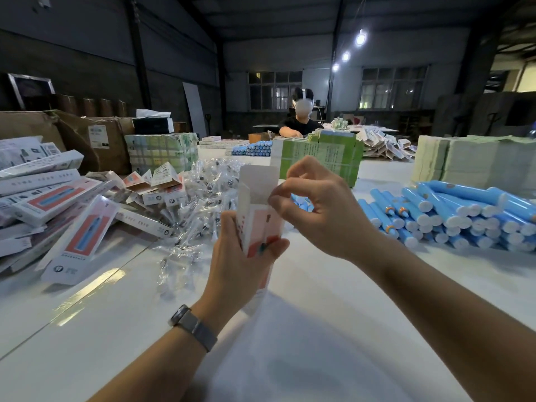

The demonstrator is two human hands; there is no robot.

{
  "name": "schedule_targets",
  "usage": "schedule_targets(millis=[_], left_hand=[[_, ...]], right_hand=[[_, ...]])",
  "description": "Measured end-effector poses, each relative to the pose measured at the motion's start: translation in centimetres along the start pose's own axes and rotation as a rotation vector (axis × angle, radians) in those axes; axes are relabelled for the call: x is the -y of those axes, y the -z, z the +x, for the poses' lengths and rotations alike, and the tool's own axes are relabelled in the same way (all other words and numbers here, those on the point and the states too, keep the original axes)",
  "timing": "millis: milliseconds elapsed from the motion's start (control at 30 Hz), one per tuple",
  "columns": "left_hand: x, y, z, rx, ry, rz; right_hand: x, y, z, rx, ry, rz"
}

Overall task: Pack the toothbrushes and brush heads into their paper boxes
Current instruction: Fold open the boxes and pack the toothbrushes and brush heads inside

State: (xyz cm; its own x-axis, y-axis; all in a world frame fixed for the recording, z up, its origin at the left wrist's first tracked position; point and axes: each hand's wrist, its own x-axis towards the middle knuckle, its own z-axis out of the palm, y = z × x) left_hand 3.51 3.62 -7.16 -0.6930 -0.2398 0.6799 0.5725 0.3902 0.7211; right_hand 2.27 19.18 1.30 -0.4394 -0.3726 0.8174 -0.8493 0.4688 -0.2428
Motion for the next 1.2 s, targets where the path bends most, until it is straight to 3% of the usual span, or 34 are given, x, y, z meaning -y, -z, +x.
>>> schedule_targets(millis=[167,267,367,533,833,1200], left_hand=[[-0.1,0.2,-0.4,0.132,-0.025,-0.236],[-0.6,-0.1,-0.6,0.144,-0.033,-0.327],[-0.9,0.2,-0.3,0.181,-0.048,-0.391],[-1.1,0.3,-0.6,0.253,-0.045,-0.386],[-1.0,0.6,-0.4,0.276,-0.107,-0.340],[-0.9,1.0,0.0,0.254,-0.103,-0.343]], right_hand=[[-1.0,-0.2,-0.4,0.184,-0.015,0.080],[-0.8,-0.7,-0.5,0.104,-0.013,0.231],[-0.6,-1.2,-0.6,0.069,-0.141,0.513],[-2.1,-1.3,-1.0,0.058,-0.206,0.694],[-1.8,-1.0,-0.8,0.127,-0.113,0.536],[-1.6,-0.9,-0.9,0.144,-0.142,0.541]])
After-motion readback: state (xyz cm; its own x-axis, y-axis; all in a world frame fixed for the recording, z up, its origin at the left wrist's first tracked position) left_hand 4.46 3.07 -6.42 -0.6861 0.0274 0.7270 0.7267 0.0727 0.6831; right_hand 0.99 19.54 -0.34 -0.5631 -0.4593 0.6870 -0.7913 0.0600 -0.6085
